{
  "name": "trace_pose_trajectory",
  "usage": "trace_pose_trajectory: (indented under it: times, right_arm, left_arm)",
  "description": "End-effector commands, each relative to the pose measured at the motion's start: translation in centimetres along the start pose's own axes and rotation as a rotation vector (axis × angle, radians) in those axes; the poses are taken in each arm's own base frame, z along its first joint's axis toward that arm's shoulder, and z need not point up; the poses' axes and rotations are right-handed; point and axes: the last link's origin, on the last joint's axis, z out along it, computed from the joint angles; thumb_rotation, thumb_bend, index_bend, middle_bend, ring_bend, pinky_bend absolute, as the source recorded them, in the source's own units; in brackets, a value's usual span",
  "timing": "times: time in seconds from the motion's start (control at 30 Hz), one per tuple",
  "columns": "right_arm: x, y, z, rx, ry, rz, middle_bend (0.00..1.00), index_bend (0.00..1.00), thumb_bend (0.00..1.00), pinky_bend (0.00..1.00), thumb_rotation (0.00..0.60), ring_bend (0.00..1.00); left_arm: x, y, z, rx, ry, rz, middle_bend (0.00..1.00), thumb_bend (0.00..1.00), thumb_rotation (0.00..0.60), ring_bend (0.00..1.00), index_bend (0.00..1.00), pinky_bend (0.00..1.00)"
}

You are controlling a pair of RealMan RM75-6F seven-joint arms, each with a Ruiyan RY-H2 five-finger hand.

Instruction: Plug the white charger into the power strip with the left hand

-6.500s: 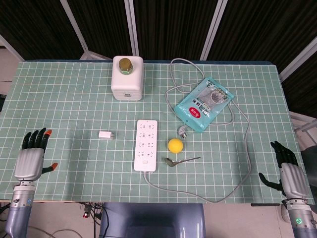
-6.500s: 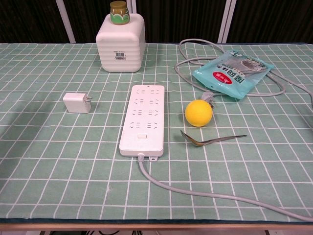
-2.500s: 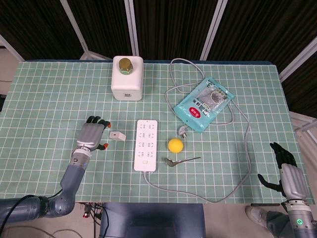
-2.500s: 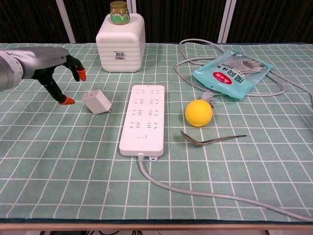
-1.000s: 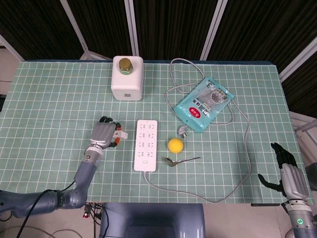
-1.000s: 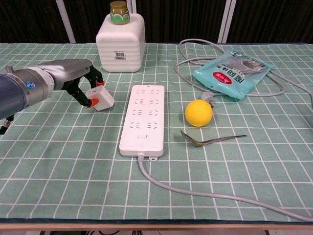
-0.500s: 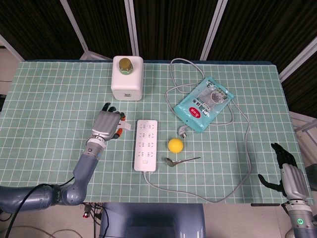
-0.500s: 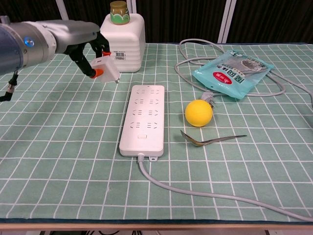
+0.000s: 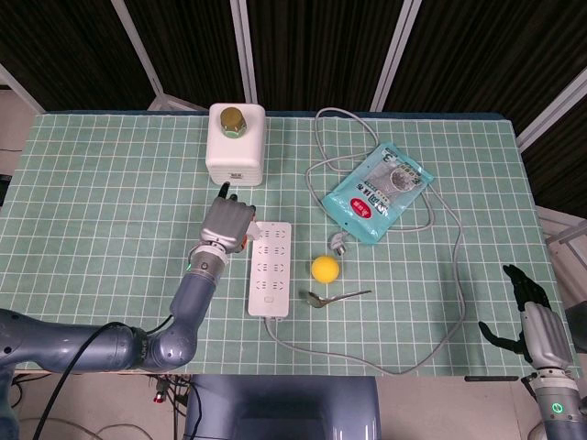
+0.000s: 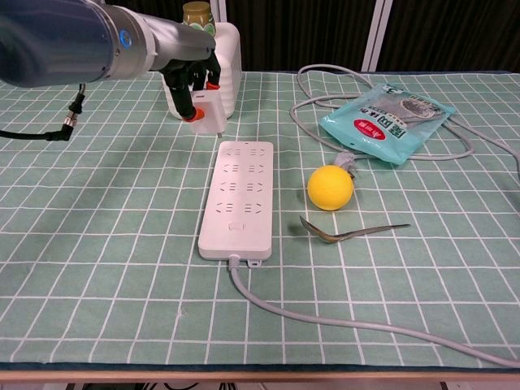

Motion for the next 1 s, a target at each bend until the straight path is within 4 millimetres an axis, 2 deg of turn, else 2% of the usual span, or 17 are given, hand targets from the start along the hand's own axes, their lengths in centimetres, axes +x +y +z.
trace_pose_trajectory:
  times: [0.03, 0.67, 1.0]
  right_arm:
    - [0.0, 0.0, 0.0, -0.001, -0.001, 0.002, 0.00, 0.00, 0.34, 0.00, 0.600, 0.00]
    - [0.0, 0.0, 0.0, -0.006, -0.006, 0.013, 0.00, 0.00, 0.34, 0.00, 0.600, 0.00]
    - [0.0, 0.0, 0.0, -0.006, -0.007, 0.015, 0.00, 0.00, 0.34, 0.00, 0.600, 0.00]
  left_arm:
    - [0.2, 1.7, 0.4, 0.021, -0.037, 0.055, 0.78, 0.66, 0.600, 0.23, 0.77, 0.03]
    - [-0.3, 4.2, 1.1, 0.048, -0.105, 0.115, 0.79, 0.67, 0.600, 0.25, 0.78, 0.03]
    - [-0.6, 4.3, 1.4, 0.054, -0.109, 0.136, 0.79, 0.67, 0.600, 0.25, 0.78, 0.03]
